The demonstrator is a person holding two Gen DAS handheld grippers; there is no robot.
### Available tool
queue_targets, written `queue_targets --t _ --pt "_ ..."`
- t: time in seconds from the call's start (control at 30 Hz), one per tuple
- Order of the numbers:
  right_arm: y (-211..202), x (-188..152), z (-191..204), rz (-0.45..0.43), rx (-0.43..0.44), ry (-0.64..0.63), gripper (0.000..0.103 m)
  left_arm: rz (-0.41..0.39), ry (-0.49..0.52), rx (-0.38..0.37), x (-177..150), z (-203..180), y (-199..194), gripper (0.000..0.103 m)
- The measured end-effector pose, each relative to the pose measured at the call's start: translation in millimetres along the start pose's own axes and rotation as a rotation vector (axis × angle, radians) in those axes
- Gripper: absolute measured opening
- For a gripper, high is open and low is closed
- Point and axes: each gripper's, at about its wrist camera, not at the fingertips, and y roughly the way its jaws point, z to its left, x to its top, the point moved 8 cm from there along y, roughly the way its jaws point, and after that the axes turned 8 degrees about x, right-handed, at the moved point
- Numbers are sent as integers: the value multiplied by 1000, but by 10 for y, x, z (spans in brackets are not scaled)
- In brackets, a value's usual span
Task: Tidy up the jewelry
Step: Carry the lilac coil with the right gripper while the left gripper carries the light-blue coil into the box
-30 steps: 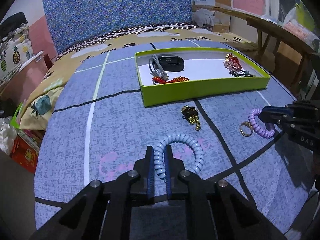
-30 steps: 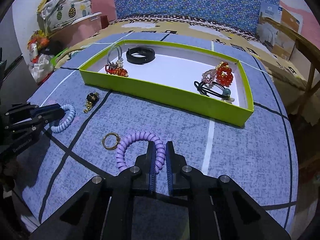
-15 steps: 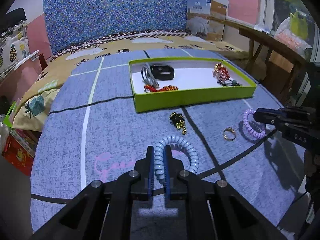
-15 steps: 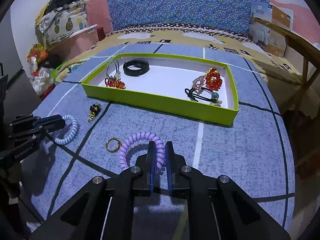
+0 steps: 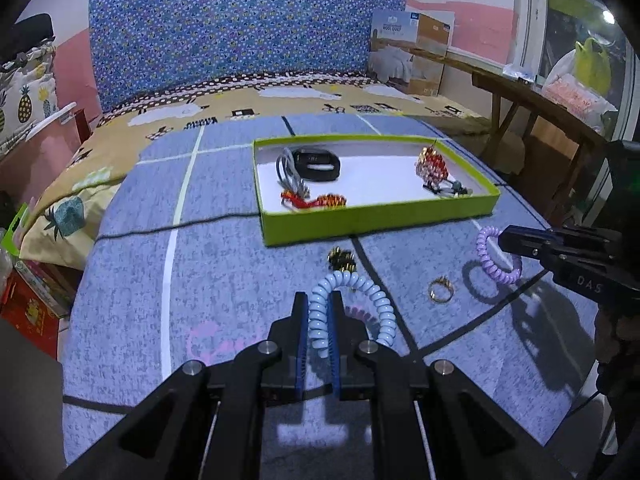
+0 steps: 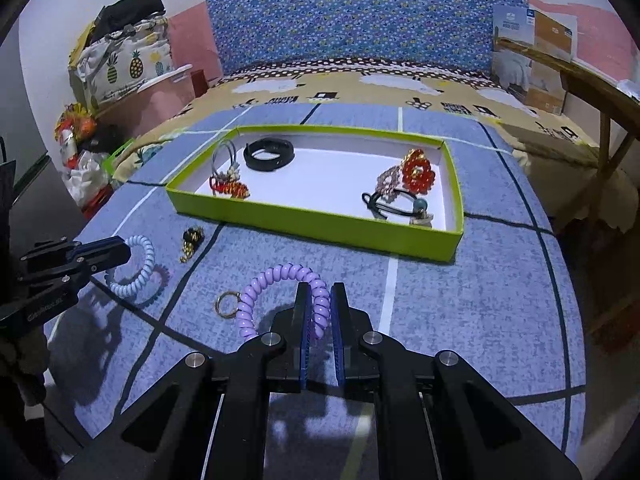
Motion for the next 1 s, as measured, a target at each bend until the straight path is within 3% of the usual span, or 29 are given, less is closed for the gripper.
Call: queue_targets --t 0.47,1.0 --pt "17 468 -107 -60 -2 2 10 -80 41 -22 589 -189 82 10" --pt "584 768 -481 -2 -17 41 10 -33 51 -9 1017 -229 759 10"
